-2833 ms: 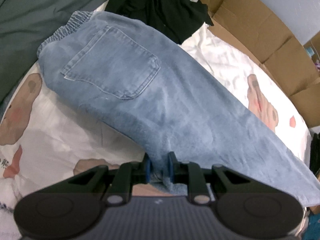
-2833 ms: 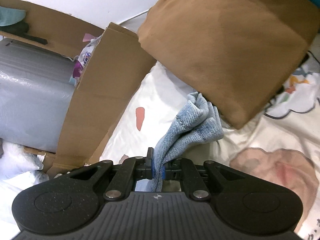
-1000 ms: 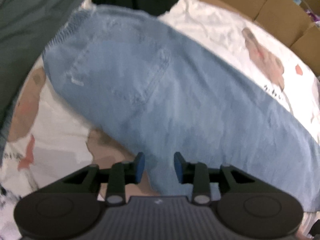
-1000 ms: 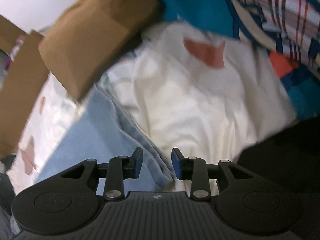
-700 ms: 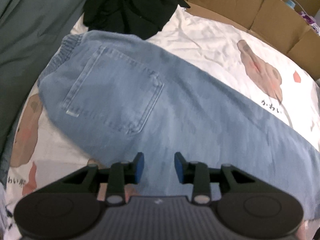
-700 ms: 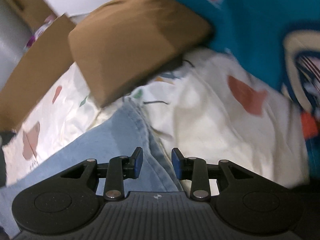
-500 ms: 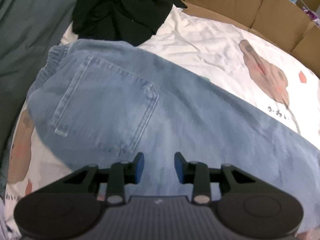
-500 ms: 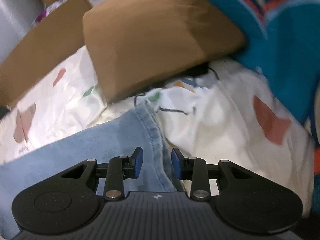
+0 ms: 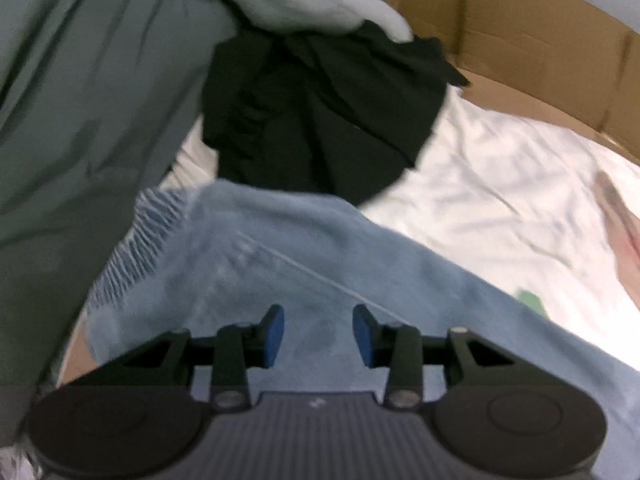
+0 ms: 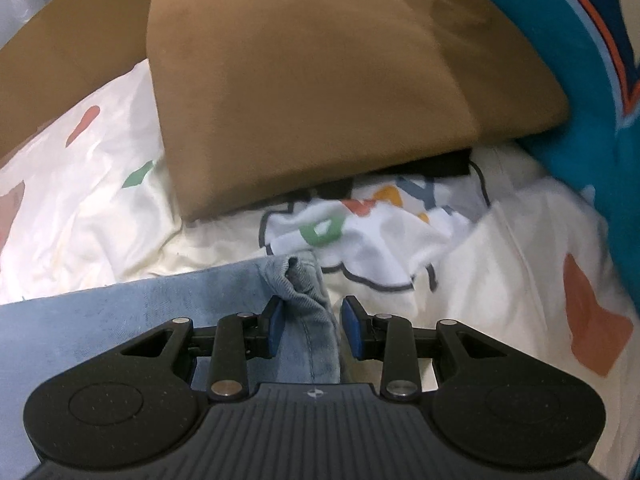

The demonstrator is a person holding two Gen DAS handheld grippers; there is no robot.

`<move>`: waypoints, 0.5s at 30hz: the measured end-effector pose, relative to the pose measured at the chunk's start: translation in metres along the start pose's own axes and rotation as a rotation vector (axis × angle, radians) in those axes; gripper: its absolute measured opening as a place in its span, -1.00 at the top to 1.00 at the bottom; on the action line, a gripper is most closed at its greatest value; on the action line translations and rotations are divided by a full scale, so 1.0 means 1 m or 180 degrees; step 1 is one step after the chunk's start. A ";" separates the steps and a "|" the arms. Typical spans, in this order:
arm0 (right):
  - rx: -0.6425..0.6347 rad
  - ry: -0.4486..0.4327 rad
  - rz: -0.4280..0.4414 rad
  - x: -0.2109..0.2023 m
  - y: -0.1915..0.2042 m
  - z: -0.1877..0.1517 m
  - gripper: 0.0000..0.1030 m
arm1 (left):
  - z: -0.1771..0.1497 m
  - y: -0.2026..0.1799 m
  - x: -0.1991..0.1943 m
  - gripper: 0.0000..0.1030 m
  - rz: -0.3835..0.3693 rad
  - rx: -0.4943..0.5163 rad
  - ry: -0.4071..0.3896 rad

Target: Fold clothes

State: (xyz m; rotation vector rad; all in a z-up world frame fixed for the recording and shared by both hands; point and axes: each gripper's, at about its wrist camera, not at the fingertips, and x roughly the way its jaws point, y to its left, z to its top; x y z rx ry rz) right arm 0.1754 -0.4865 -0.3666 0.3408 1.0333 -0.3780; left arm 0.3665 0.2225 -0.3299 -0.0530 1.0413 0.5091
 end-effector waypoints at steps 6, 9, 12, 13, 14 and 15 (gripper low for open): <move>-0.0026 -0.0113 -0.0064 0.002 0.007 0.004 0.34 | 0.025 0.029 0.040 0.15 0.0095 -0.0158 0.0032; -0.0045 -0.0180 -0.0099 0.000 0.012 0.005 0.34 | 0.029 0.029 0.057 0.02 0.0149 -0.0001 0.0031; -0.0085 -0.0224 -0.0091 0.000 0.014 0.006 0.41 | 0.034 0.028 0.067 0.01 0.0156 -0.0033 0.0076; -0.0145 -0.0226 -0.0099 0.001 0.016 0.007 0.43 | 0.035 0.028 0.068 0.01 0.0173 -0.0045 0.0082; -0.0208 -0.0227 -0.0113 0.001 0.018 0.008 0.44 | 0.037 0.027 0.070 0.01 0.0183 -0.0032 0.0094; -0.0232 -0.0229 -0.0120 0.001 0.019 0.010 0.44 | 0.040 0.026 0.073 0.01 0.0193 -0.0019 0.0105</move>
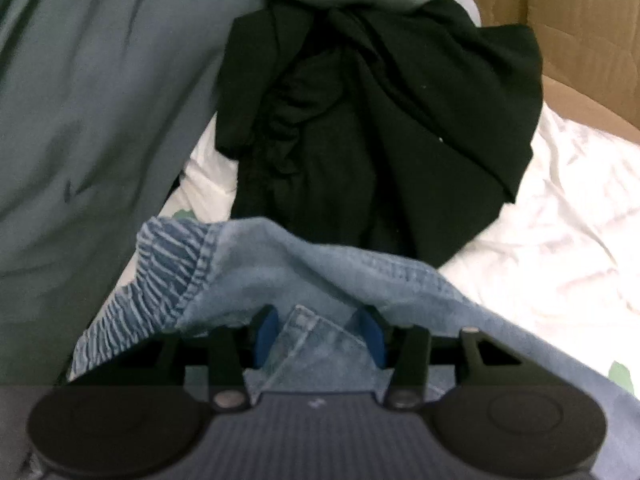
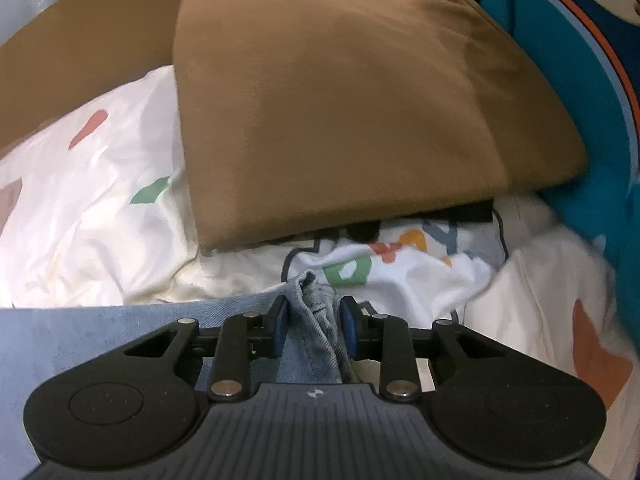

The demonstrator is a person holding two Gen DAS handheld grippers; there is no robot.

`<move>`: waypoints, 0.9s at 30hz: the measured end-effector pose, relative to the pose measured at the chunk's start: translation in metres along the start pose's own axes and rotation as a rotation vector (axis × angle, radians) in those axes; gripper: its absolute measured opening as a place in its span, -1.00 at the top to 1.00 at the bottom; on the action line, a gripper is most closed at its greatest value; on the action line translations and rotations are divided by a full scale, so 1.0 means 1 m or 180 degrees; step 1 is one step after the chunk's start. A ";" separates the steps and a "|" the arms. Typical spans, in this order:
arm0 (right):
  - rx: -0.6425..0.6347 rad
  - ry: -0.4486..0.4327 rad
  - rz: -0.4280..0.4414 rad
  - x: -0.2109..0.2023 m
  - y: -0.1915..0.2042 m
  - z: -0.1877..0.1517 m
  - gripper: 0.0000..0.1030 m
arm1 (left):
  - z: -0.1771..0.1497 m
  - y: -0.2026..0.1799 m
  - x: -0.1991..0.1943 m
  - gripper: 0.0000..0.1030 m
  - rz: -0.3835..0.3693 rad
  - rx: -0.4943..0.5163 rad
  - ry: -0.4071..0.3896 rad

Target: Fold clothes

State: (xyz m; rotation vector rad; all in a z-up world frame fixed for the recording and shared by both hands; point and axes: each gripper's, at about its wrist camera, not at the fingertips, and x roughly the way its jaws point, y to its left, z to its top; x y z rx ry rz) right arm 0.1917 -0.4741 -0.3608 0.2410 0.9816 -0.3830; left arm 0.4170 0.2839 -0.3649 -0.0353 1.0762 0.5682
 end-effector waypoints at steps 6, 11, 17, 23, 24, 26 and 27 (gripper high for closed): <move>0.0126 0.0067 -0.0056 0.005 -0.002 0.008 0.44 | 0.015 -0.002 0.008 0.01 0.0019 0.0111 0.0073; 0.0113 0.0072 -0.0165 -0.003 0.000 0.021 0.47 | 0.027 -0.003 0.008 0.11 0.0060 0.0229 0.0027; 0.0066 -0.0082 0.0208 -0.035 0.008 0.028 0.56 | 0.027 -0.009 -0.004 0.17 0.0146 0.0432 -0.0023; -0.0170 0.0122 0.0788 -0.039 0.052 0.018 0.52 | 0.018 -0.012 -0.053 0.24 -0.0077 0.0721 -0.0247; -0.0233 0.0128 0.0851 -0.041 0.057 0.014 0.52 | 0.015 -0.015 -0.063 0.24 -0.0150 0.0802 -0.0280; -0.0374 0.0199 0.1022 -0.040 0.076 0.008 0.53 | 0.002 -0.025 -0.078 0.24 -0.0372 0.0926 -0.0294; -0.0457 0.0242 0.1100 -0.039 0.087 0.005 0.53 | -0.006 -0.030 -0.083 0.23 -0.0473 0.0962 -0.0289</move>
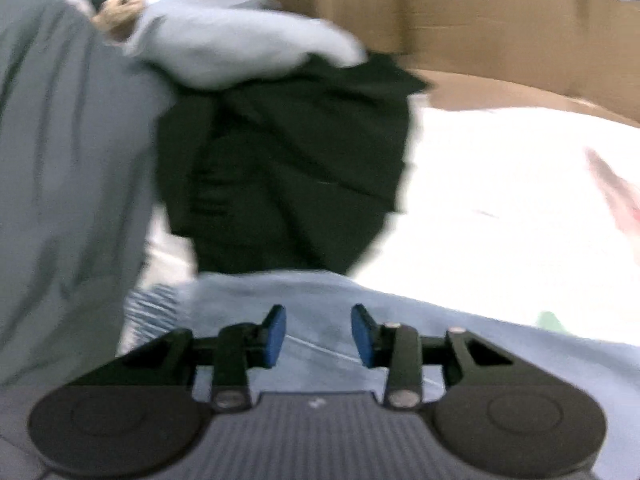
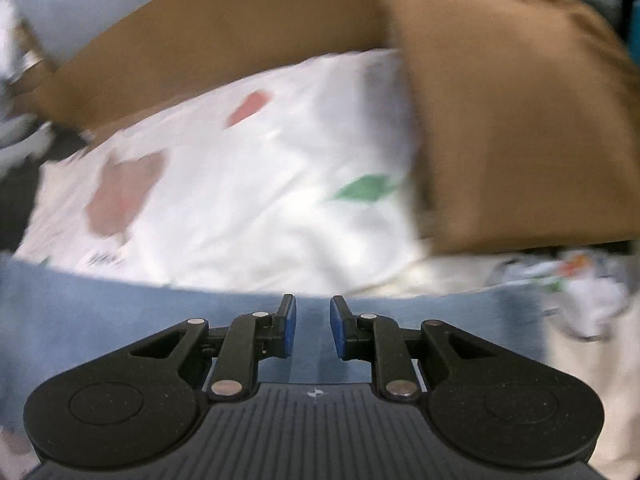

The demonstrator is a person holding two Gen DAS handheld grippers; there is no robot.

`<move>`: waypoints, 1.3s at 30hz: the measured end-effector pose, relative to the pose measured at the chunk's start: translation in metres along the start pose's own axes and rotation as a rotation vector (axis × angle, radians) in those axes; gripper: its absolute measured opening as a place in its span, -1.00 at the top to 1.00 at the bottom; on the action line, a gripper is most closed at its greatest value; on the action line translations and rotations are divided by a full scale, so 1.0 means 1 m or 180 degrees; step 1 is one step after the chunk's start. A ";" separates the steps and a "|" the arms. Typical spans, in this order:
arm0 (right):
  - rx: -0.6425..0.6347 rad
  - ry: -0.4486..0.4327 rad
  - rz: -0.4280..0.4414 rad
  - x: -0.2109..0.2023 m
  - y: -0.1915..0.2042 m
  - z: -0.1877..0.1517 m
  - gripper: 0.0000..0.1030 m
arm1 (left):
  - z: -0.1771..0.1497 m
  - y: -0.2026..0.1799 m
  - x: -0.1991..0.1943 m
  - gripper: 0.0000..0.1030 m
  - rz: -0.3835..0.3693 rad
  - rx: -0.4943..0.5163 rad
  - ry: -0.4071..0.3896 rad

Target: Fold clothes

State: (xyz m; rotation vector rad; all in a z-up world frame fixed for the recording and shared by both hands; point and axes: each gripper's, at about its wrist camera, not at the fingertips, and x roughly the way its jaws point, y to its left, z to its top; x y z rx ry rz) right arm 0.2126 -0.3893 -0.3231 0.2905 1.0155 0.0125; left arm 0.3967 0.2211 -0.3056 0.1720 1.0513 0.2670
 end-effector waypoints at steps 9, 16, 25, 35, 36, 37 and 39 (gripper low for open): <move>-0.0609 0.0276 0.0196 0.040 0.076 -0.007 0.52 | -0.052 -0.070 -0.004 0.21 -0.0745 -0.0181 0.0108; -0.0827 0.0332 0.0209 0.059 0.100 -0.014 0.53 | -0.080 -0.125 -0.018 0.21 -0.0931 0.0139 -0.0068; -0.0924 0.0275 0.0184 0.091 0.118 -0.005 0.52 | -0.089 -0.171 -0.005 0.14 -0.0963 0.0138 -0.0112; -0.0858 0.0189 0.0185 0.097 0.121 0.001 0.53 | -0.071 -0.182 0.011 0.07 -0.0864 0.0149 -0.0114; -0.0855 0.0202 0.0186 0.097 0.121 0.002 0.53 | -0.071 -0.182 0.011 0.06 -0.0873 0.0137 -0.0106; -0.0825 0.0217 0.0203 0.097 0.120 0.004 0.53 | -0.069 -0.181 0.011 0.06 -0.0876 0.0120 -0.0079; -0.0679 0.0238 0.0276 0.094 0.113 0.009 0.54 | -0.067 -0.179 0.009 0.06 -0.0888 0.0072 -0.0026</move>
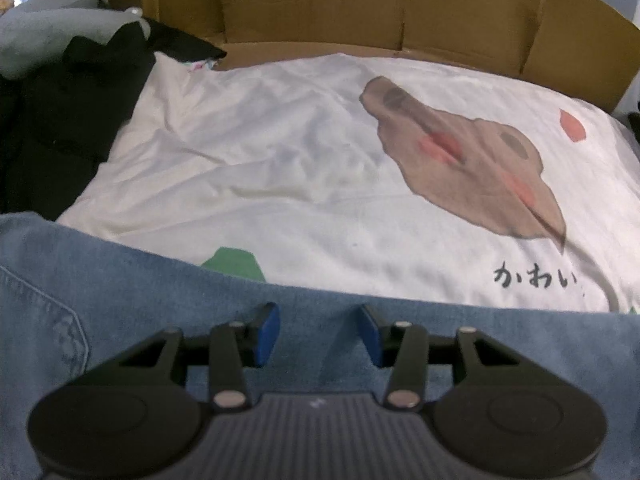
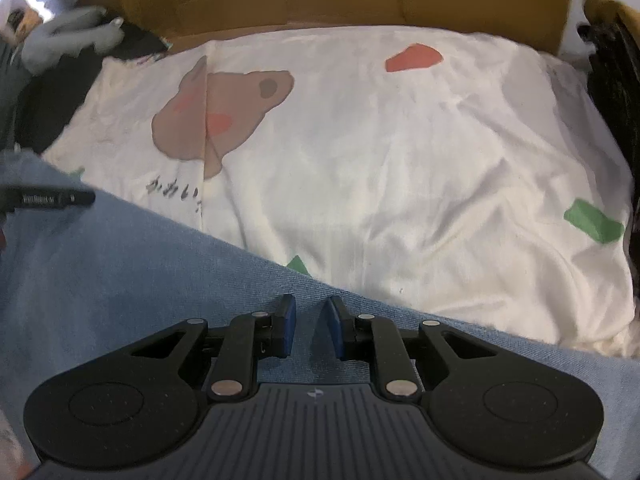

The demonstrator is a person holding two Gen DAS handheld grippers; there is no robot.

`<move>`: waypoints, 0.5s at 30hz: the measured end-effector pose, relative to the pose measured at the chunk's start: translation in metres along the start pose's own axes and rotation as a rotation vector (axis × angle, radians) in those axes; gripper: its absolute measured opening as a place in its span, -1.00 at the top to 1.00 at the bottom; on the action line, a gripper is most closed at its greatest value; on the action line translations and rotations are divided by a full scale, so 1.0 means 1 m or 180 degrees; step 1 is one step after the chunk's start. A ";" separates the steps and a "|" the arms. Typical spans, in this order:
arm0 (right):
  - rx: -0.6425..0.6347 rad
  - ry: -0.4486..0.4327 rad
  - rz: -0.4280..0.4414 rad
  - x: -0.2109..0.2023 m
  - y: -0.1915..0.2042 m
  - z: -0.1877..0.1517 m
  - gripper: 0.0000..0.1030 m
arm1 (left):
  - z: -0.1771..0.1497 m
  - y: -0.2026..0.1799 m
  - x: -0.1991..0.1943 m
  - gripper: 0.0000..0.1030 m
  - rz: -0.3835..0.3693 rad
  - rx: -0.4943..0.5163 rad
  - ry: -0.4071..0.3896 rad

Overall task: Fold clothes
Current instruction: 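Open both grippers and release the folded jeans onto the sheet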

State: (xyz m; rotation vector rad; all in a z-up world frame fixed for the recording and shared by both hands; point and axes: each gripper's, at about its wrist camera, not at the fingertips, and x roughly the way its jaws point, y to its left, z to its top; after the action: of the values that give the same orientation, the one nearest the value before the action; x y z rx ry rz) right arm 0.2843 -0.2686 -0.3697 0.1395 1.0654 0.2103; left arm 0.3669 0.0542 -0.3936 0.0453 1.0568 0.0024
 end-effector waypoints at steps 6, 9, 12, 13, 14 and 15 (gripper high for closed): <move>0.0251 -0.0099 -0.0064 -0.020 -0.029 0.007 0.53 | -0.001 0.021 -0.019 0.10 0.0070 -0.0197 0.0097; 0.0432 -0.0167 -0.0173 -0.035 -0.052 0.011 0.52 | -0.006 0.037 -0.031 0.10 0.0163 -0.0278 0.0169; 0.0479 -0.0305 -0.0268 -0.055 -0.074 0.019 0.51 | -0.011 0.051 -0.050 0.10 0.0247 -0.0261 0.0204; 0.0487 -0.0361 -0.0281 -0.063 -0.082 0.023 0.51 | -0.013 0.055 -0.056 0.10 0.0272 -0.0250 0.0212; 0.0494 -0.0417 -0.0317 -0.072 -0.090 0.027 0.51 | -0.015 0.059 -0.063 0.10 0.0296 -0.0240 0.0221; 0.0495 -0.0443 -0.0346 -0.078 -0.096 0.030 0.51 | -0.017 0.063 -0.069 0.10 0.0321 -0.0229 0.0229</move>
State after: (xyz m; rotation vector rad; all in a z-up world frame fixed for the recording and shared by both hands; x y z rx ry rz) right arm 0.2839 -0.3806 -0.3099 0.2323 0.9472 0.0189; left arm 0.3198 0.1164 -0.3392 0.0336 1.1247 0.1341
